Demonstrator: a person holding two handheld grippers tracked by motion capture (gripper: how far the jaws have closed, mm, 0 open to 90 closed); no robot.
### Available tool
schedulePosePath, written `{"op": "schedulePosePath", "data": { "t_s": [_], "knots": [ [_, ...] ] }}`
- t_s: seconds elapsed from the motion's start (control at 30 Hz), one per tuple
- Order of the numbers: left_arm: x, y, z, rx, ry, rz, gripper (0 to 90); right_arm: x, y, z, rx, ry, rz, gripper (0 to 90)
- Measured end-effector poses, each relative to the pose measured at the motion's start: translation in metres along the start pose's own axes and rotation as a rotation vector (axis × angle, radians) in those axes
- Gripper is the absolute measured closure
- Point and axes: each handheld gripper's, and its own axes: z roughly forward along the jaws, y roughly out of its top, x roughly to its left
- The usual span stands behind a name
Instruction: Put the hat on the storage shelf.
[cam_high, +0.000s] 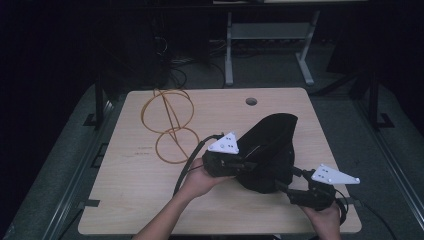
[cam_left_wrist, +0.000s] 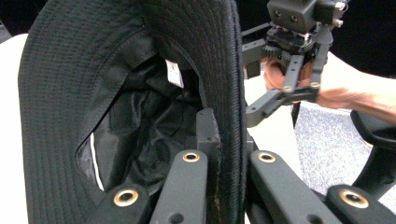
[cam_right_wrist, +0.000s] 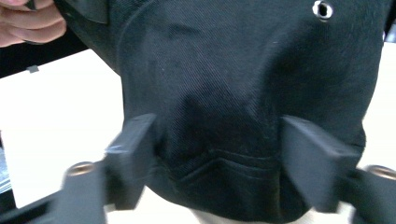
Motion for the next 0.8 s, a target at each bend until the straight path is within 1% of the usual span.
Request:
{"op": "schedulePosePath", "data": {
  "t_s": [0.1, 0.23, 0.37, 0.43, 0.53, 0.6, 0.67, 0.73, 0.8],
  "knots": [
    [-0.001, 0.000, 0.001, 0.002, -0.001, 0.007, 87.7, 0.001, -0.001, 0.003, 0.010, -0.012, -0.007, 46.4],
    [-0.002, -0.001, 0.001, 0.006, -0.004, 0.007, 87.7, 0.002, -0.002, 0.004, 0.002, -0.022, -0.021, 60.6],
    [-0.003, -0.001, 0.001, 0.013, -0.002, 0.016, 87.6, 0.002, -0.002, 0.005, -0.007, -0.023, -0.023, 70.7],
    [-0.005, -0.002, 0.001, 0.018, 0.006, 0.023, 87.6, 0.003, -0.002, 0.006, -0.008, -0.021, -0.017, 73.2],
    [-0.005, -0.002, 0.000, 0.026, 0.012, 0.025, 87.3, 0.004, 0.000, 0.005, -0.005, -0.025, -0.031, 76.8],
    [-0.006, -0.002, -0.002, 0.028, 0.024, 0.029, 86.4, 0.005, 0.001, 0.005, -0.009, -0.024, -0.031, 78.0],
    [-0.006, -0.002, -0.005, 0.024, 0.030, 0.022, 81.1, 0.005, 0.002, 0.004, -0.011, -0.027, -0.026, 78.9],
    [-0.005, -0.002, -0.009, 0.032, 0.036, 0.018, 77.6, 0.004, 0.002, 0.003, -0.011, -0.032, -0.020, 79.3],
    [-0.007, -0.003, -0.012, 0.034, 0.057, 0.024, 72.6, 0.003, 0.003, 0.001, -0.015, -0.032, -0.012, 79.6]
  ]
}}
